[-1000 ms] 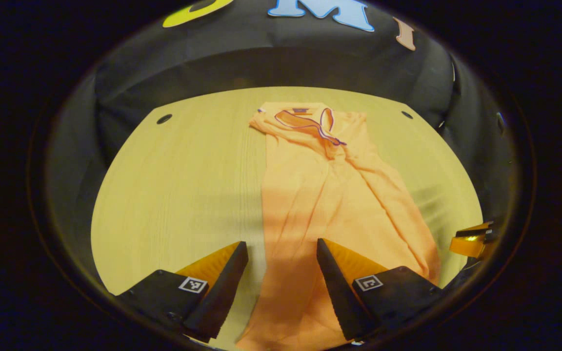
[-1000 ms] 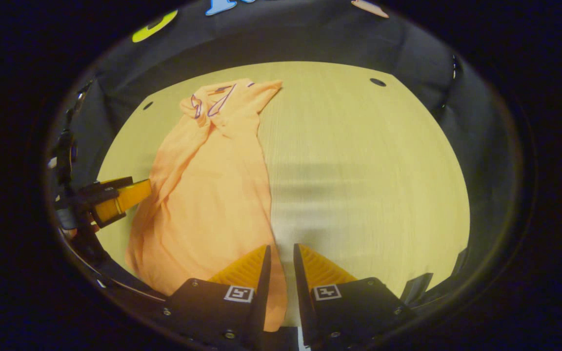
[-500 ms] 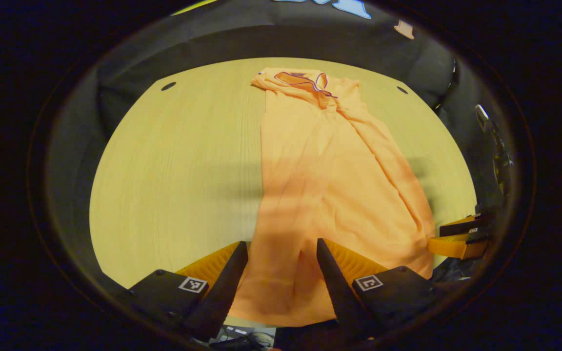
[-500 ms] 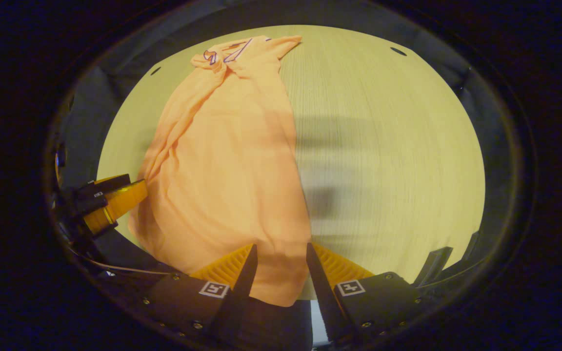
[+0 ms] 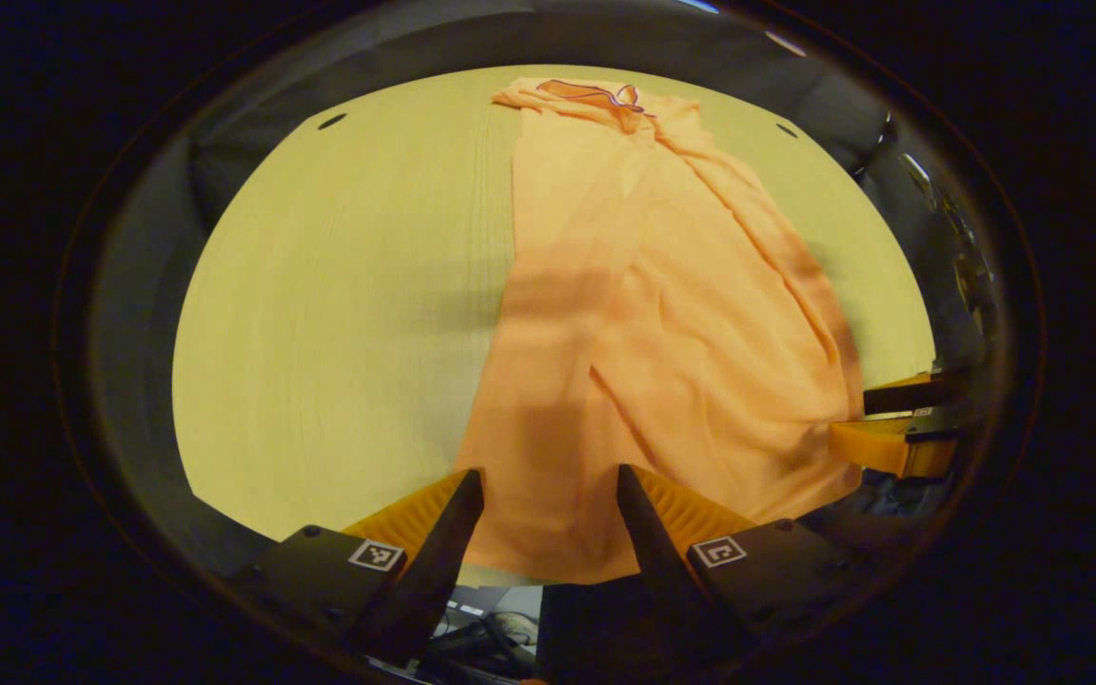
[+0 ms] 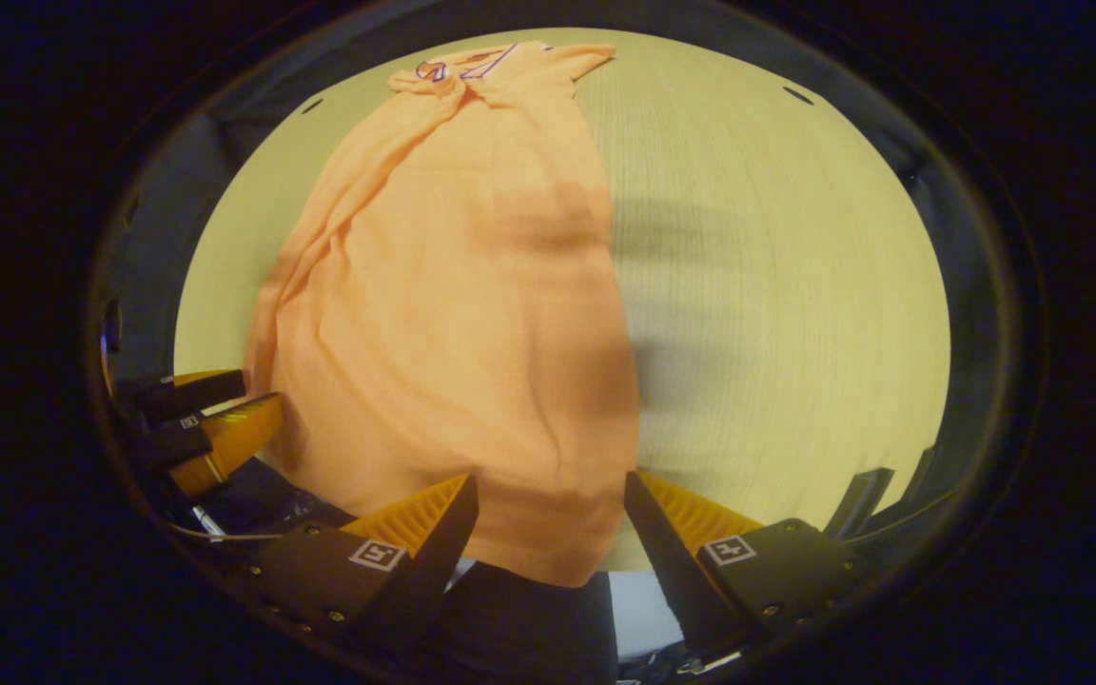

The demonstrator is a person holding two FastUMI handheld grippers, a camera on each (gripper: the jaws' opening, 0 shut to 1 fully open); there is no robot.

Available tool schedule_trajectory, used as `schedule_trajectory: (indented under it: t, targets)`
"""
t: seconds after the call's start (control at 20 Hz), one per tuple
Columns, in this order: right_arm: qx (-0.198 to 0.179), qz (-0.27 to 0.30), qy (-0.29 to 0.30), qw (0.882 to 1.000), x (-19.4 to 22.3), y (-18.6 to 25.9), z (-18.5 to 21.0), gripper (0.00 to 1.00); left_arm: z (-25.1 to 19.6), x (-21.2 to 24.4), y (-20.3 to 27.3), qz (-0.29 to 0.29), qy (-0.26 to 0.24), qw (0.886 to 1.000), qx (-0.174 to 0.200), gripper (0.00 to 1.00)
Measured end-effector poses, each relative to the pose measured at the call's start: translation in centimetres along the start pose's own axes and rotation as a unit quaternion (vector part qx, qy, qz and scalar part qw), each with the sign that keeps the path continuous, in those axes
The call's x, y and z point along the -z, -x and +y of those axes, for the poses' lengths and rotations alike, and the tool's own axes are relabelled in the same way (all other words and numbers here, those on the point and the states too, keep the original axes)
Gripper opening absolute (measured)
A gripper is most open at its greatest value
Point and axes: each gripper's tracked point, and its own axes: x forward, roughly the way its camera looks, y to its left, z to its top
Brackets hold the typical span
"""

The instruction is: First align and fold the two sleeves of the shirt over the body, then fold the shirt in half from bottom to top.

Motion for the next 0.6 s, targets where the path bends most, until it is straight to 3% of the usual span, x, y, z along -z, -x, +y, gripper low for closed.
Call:
schedule_trajectory:
  t: [0.3, 0.35, 0.4, 0.6]
  targets:
    - [0.017, 0.002, 0.006, 1.0, 0.68, -0.87, 0.14, 0.98, -0.39, 0.73, -0.75, 0.011, -0.021, 1.0, -0.012, 0.94]
    - [0.021, 0.001, 0.006, 1.0, 0.54, -0.84, 0.18, 0.94, -0.43, 0.75, -0.73, 0.011, -0.018, 1.0, -0.013, 0.95]
    - [0.026, 0.002, 0.007, 1.0, 0.53, -0.93, 0.2, 0.98, -0.49, 0.72, -0.72, 0.012, -0.015, 1.0, -0.014, 0.95]
    - [0.047, 0.013, 0.019, 0.999, 0.69, -1.06, 0.17, 0.98, -0.54, 0.68, -0.76, 0.021, -0.018, 1.0, -0.015, 0.97]
